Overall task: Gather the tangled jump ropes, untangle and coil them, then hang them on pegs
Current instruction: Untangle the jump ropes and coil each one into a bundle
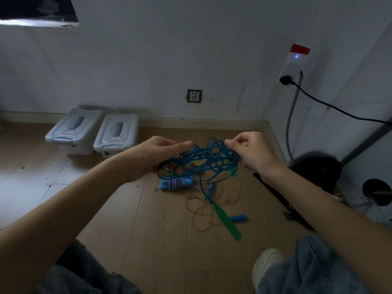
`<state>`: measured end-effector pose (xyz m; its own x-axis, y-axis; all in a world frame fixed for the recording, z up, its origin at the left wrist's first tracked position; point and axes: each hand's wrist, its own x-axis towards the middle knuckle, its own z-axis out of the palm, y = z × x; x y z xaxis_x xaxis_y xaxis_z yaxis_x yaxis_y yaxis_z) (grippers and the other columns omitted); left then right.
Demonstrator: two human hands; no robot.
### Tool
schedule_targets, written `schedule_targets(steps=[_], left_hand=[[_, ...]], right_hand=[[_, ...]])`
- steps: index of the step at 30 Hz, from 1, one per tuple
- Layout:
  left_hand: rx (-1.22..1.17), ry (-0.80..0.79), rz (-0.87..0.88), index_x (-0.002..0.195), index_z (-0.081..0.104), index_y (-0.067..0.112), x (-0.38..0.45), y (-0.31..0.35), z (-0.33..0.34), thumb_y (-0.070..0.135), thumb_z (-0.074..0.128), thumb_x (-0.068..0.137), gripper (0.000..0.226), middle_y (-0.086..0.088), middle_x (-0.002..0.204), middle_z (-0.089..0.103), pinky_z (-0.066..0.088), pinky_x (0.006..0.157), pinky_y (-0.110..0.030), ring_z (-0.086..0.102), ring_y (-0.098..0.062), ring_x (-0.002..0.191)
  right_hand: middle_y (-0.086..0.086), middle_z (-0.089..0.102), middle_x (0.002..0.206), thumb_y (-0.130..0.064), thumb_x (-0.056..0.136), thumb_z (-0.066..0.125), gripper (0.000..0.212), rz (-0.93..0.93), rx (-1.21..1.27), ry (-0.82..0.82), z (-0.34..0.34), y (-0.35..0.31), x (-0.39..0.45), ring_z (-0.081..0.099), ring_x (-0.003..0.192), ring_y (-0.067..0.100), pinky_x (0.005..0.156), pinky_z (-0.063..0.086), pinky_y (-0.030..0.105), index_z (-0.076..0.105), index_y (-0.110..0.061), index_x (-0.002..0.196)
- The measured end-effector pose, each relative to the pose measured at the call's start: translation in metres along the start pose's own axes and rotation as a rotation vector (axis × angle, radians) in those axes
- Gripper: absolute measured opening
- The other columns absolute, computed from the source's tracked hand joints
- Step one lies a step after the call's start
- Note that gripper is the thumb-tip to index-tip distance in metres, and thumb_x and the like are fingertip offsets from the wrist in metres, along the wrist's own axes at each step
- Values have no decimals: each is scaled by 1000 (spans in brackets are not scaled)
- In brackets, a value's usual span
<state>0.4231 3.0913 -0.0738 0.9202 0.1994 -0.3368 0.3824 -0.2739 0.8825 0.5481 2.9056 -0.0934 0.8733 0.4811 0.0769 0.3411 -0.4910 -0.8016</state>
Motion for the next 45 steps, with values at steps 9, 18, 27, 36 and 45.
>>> schedule_targets(steps=[9,18,27,36,45], left_hand=[[36,125,-6,85,64,15,4,-2,1,30,61,85,15,6,46,58,35,36,-14,45,-1,38],[-30,198,74,84,59,16,3,4,16,28,45,95,22,2,40,56,31,31,-12,42,-4,31],[-37,137,30,87,57,13,3,9,28,23,41,97,22,-1,43,59,34,32,-14,46,-6,32],[-2,258,-39,80,55,17,11,-12,10,26,41,97,24,1,44,60,29,31,-12,47,-5,32],[533,317,62,66,56,24,18,-25,6,45,47,90,33,4,58,60,39,38,-12,52,0,41]], right_hand=[[-3,64,83,-21,85,65,4,-151,-7,-161,-11,-4,-2,61,74,8,52,46,18,64,-18,83],[4,63,93,-22,92,56,22,-558,-273,-437,28,-28,-25,54,87,18,77,41,31,70,-14,106],[1,66,89,-29,84,66,12,-370,-707,-385,33,-8,-23,63,85,21,63,39,26,70,-22,92],[-17,56,55,-31,78,72,9,-334,-180,-291,9,-7,-11,54,48,-4,49,38,8,73,-21,76],[1,66,60,-51,75,58,41,-464,-192,-155,-18,-12,-5,55,51,15,51,40,29,74,-13,74]])
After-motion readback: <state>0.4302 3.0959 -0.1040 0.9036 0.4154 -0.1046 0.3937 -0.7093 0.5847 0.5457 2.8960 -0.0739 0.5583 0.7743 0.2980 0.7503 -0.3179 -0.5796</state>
